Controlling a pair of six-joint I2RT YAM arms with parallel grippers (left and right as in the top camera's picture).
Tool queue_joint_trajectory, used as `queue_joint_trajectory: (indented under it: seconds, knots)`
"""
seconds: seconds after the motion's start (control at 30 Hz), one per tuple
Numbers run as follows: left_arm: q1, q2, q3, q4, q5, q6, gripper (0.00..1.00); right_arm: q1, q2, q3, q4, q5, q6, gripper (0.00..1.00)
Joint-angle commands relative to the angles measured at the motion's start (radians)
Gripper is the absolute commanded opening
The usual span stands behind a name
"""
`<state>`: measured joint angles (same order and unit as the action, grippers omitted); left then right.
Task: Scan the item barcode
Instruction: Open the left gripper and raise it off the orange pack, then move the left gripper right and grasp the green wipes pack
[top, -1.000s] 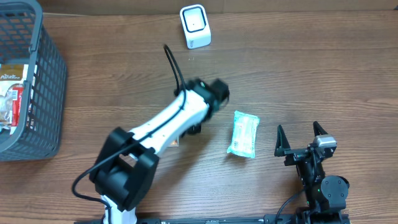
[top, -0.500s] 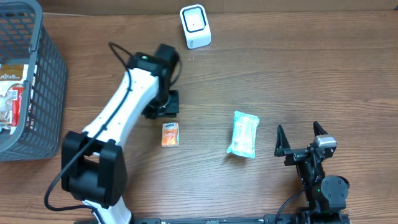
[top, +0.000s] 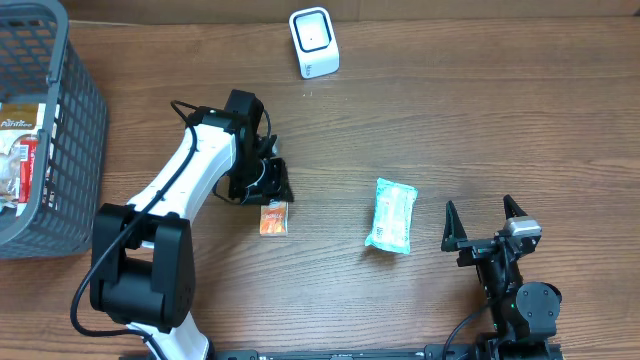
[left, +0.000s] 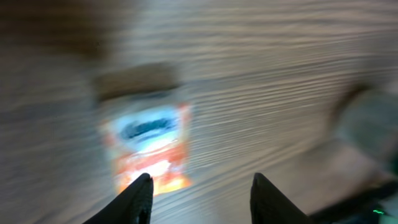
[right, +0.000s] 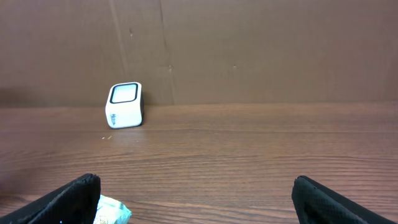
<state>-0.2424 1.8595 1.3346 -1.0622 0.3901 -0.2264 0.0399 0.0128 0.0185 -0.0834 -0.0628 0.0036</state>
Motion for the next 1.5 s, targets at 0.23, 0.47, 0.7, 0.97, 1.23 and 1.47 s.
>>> queue_joint_trajectory:
  seconds: [0.23,0.47,0.7,0.97,1.23,1.47]
  knots:
    - [-0.210,-0.093,0.059,0.149,0.202,-0.059,0.53,-0.002,-0.010,-0.011,0.003,0.008,-0.004,1.00]
    - [-0.377,-0.093,0.059,0.302,0.159,-0.177,0.54,-0.002,-0.010,-0.011,0.003,0.008,-0.004,1.00]
    - [-0.446,-0.092,0.058,0.304,0.035,-0.235,0.53,-0.002,-0.010,-0.011,0.003,0.008,-0.004,1.00]
    - [-0.507,-0.040,0.053,0.304,-0.016,-0.295,0.52,-0.002,-0.010,-0.011,0.003,0.008,-0.004,1.00]
    - [-0.513,0.029,0.053,0.298,0.002,-0.305,0.42,-0.002,-0.010,-0.011,0.003,0.008,-0.004,1.00]
    - [-0.512,0.029,0.053,0.296,0.002,-0.304,0.27,-0.002,-0.010,-0.011,0.003,0.008,-0.004,1.00]
